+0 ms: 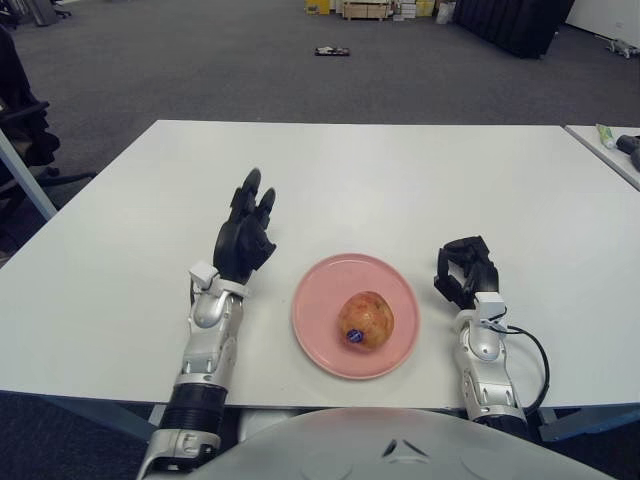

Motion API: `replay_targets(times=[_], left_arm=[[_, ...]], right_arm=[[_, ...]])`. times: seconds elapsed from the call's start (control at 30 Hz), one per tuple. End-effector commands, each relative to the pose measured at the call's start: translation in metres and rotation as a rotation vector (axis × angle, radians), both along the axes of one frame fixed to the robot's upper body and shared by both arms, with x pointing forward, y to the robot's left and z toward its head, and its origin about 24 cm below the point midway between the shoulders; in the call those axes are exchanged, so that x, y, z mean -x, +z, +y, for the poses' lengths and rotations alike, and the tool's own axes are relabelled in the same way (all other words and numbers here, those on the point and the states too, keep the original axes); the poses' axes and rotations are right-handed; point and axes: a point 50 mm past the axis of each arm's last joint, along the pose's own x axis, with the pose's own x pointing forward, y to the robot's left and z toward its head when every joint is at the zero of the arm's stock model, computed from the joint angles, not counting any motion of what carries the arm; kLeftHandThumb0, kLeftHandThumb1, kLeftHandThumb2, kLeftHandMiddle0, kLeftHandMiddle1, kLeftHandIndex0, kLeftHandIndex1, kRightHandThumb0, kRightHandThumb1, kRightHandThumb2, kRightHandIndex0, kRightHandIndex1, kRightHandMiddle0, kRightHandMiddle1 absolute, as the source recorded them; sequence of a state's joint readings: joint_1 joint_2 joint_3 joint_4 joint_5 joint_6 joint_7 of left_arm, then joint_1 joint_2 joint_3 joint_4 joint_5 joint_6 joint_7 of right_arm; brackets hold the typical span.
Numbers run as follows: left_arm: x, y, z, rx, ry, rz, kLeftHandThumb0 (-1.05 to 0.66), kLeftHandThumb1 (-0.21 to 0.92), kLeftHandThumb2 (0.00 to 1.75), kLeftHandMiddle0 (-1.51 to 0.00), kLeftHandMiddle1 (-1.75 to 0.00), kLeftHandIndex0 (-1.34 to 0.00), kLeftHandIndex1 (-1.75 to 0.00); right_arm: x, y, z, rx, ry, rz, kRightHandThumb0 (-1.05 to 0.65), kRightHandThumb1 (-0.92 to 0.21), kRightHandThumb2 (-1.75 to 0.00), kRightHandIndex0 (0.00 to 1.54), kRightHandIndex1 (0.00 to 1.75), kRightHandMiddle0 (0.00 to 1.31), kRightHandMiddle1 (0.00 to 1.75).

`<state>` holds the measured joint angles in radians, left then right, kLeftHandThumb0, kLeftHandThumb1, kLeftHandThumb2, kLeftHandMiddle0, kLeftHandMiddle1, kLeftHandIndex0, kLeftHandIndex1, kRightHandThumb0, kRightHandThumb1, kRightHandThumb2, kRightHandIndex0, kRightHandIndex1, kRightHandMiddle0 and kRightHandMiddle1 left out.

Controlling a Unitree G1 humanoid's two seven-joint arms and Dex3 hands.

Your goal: Put the apple into the plate.

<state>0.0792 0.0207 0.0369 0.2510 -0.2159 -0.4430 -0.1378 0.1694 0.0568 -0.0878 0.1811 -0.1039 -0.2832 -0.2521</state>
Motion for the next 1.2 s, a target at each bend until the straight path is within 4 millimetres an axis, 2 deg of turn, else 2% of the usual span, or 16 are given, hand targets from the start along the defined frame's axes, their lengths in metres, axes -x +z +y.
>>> replay_targets(times=[0.0,0.03,0.1,0.3,0.53,0.93,1.17], left_arm=[[0.002,-0.008,0.001,-0.020,0.083,0.011,-0.74,0.92,0.96,-0.27,-1.35,-0.08,-1.56],[0.004,-0.010,0.001,-0.026,0.111,0.010,-0.73,0.92,0.96,-0.28,-1.38,-0.09,-1.60],[0.006,-0.013,0.000,-0.041,0.151,0.009,-0.70,0.92,0.96,-0.36,-1.50,-0.22,-1.69],[0.013,-0.018,0.000,-0.078,0.208,-0.001,-0.63,0.92,0.99,-0.48,-1.69,-0.45,-1.74],[0.018,-0.022,0.000,-0.079,0.228,-0.010,-0.56,0.92,1.04,-0.62,-1.74,-0.62,-1.75],[0.027,-0.028,0.002,-0.119,0.241,0.027,-0.56,0.92,1.04,-0.73,-1.75,-0.73,-1.75],[0.032,-0.034,0.005,-0.146,0.256,0.053,-0.58,0.92,1.04,-0.80,-1.75,-0.74,-1.75]], right_arm=[[0.002,-0.009,0.001,-0.013,-0.007,0.059,-0.38,-0.68,-0.86,0.58,1.30,0.34,1.75],[0.002,-0.009,0.002,-0.010,-0.006,0.062,-0.38,-0.68,-0.86,0.59,1.30,0.34,1.75],[0.002,-0.009,0.002,-0.005,-0.004,0.065,-0.38,-0.67,-0.87,0.59,1.30,0.34,1.75],[0.001,-0.010,0.002,0.003,0.011,0.063,-0.39,-0.65,-0.90,0.60,1.30,0.36,1.75],[-0.001,-0.011,0.004,0.001,0.037,0.049,-0.39,-0.63,-0.93,0.61,1.32,0.37,1.75],[-0.001,-0.014,0.004,0.002,0.052,0.034,-0.39,-0.65,-0.90,0.58,1.32,0.36,1.75],[-0.001,-0.014,0.004,-0.001,0.055,0.030,-0.39,-0.65,-0.90,0.60,1.34,0.36,1.75]])
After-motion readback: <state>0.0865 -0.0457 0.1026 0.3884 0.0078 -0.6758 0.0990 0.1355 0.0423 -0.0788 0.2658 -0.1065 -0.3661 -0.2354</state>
